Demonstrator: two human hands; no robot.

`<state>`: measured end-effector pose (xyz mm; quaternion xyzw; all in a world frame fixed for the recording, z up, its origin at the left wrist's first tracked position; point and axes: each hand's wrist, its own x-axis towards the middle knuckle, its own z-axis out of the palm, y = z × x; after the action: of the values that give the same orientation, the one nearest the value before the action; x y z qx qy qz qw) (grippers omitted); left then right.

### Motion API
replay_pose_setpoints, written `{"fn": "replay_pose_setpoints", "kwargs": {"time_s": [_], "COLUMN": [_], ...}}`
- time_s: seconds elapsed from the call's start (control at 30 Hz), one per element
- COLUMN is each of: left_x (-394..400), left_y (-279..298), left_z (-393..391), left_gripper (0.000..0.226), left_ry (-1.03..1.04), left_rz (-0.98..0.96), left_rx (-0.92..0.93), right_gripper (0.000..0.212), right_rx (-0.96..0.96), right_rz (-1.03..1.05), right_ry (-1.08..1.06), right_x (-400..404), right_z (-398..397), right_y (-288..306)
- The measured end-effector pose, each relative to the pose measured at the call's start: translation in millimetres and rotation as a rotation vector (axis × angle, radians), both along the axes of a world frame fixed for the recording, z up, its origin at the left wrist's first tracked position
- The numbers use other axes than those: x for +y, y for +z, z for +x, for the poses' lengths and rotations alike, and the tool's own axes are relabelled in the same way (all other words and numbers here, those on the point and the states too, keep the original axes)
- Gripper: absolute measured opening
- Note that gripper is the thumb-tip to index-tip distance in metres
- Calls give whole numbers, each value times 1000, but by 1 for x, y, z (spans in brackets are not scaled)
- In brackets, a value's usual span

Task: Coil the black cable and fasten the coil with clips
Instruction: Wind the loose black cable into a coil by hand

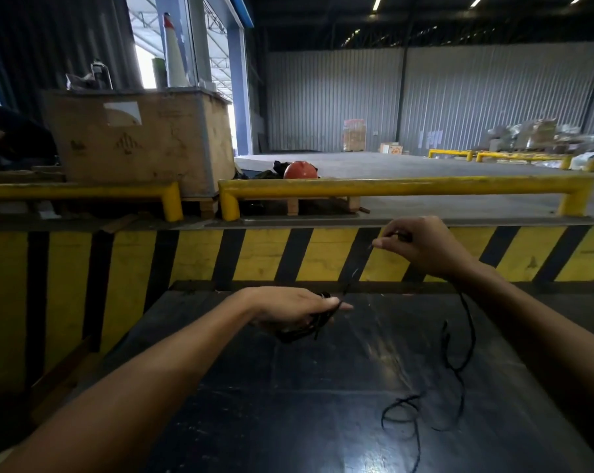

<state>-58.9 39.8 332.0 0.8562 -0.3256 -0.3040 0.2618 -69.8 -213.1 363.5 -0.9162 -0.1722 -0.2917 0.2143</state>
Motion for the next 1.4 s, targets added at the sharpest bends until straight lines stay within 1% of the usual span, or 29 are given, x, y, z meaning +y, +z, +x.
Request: {"fn": "replay_pose_setpoints", "kwargs": {"time_s": [0.07,0.1,0.17,0.23,0.3,0.4,0.43,0.5,0.53,0.57,0.63,0.67,0.73,0.77,0.83,0.9,0.97,1.03,1.07,1.13,1.23,1.3,1.4], "left_x": [-3,-5,-9,-11,-13,-13,-11,-6,-2,3,14,20,26,25,20,13,9,7,6,4,1,-1,-6], "left_y": [3,7,18,33,44,39,34,28,27,27,26,23,15,11,6,6,11,19,24,38,57,67,72], "left_z": [-6,-10,-12,-8,-2,10,13,19,22,24,29,32,31,26,17,6,-5,-10,-10,-8,-2,0,6], "left_gripper": [43,42,42,46,47,43,43,42,42,43,45,47,48,48,50,46,39,40,42,47,49,47,43], "left_ry": [-60,-80,-77,-33,33,157,194,284,338,380,400,374,285,242,169,83,14,-21,-21,-28,15,78,216], "left_rz": [-164,-289,-592,-866,-1013,-1003,-1010,-1043,-1014,-920,-577,-404,-140,-51,10,-16,-152,-398,-533,-776,-1038,-1168,-1284], "left_rx": [240,345,497,568,539,400,361,268,163,5,-334,-411,-395,-352,-225,-57,181,396,466,551,572,514,389], "right_gripper": [13,12,14,19,18,10,8,5,6,9,12,10,8,7,5,11,12,14,16,23,35,37,34], "right_rx": [-63,-40,115,287,399,539,562,607,617,614,572,534,414,346,219,100,4,-59,-54,23,233,383,687], "right_rz": [112,172,270,266,127,-90,-148,-202,-209,-206,-186,-167,-123,-91,-42,11,102,179,211,251,226,222,409], "right_ry": [-20,-28,-2,80,195,353,374,350,330,310,257,235,180,146,82,40,18,-6,-11,13,78,155,327], "right_x": [11,16,29,46,69,93,93,86,79,71,52,43,27,22,17,19,23,28,32,37,52,64,76], "right_z": [4,6,8,2,-10,-30,-32,-32,-31,-30,-26,-24,-22,-20,-17,-14,-10,-5,-3,1,-1,-9,-25], "right_y": [-7,-15,-38,-68,-94,-102,-97,-81,-72,-63,-43,-32,-10,-1,11,15,13,8,4,-8,-28,-38,-43]}}
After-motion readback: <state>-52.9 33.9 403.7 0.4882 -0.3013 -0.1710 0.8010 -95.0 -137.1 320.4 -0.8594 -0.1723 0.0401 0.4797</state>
